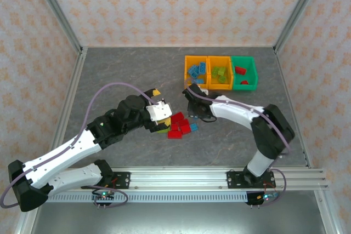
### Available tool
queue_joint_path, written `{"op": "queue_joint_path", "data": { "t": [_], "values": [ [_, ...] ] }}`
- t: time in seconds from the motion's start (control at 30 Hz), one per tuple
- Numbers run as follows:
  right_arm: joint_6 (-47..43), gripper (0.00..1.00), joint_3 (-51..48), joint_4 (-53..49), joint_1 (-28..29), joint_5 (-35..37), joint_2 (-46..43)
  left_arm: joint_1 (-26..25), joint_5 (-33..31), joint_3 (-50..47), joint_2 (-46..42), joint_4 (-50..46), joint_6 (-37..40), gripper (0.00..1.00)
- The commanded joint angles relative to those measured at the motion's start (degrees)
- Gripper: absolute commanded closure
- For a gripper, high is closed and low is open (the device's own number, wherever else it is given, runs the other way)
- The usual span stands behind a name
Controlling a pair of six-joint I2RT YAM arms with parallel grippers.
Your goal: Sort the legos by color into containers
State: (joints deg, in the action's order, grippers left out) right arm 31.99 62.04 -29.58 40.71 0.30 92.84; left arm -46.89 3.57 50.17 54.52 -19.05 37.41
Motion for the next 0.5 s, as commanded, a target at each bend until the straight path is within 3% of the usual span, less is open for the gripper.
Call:
{"op": "queue_joint_path", "data": {
  "t": [0.0,0.13,0.37,0.47],
  "values": [
    [-2.73,0.86,2.53,3.24,-2.37,5.84,-6.07,-0.13,-0.50,0.40,-0.65,-0.29,-0.45,0.00],
    [-6.44,0.86,10.89,4.94,-9.03,3.21,-0.92,-0.12,-0.71,0.16,-0.30,0.38,-1.45,0.00],
    [-9.84,0.85,33.89,0.67,-15.55,0.79,19.22,-0.08,-6.60,0.39,1.56,2.01,-4.34,0.00],
    [-10.51,0.78,42.50,-1.93,-16.75,-1.36,25.98,-0.05,-9.43,0.37,2.16,2.75,-4.95,0.00]
  ]
}}
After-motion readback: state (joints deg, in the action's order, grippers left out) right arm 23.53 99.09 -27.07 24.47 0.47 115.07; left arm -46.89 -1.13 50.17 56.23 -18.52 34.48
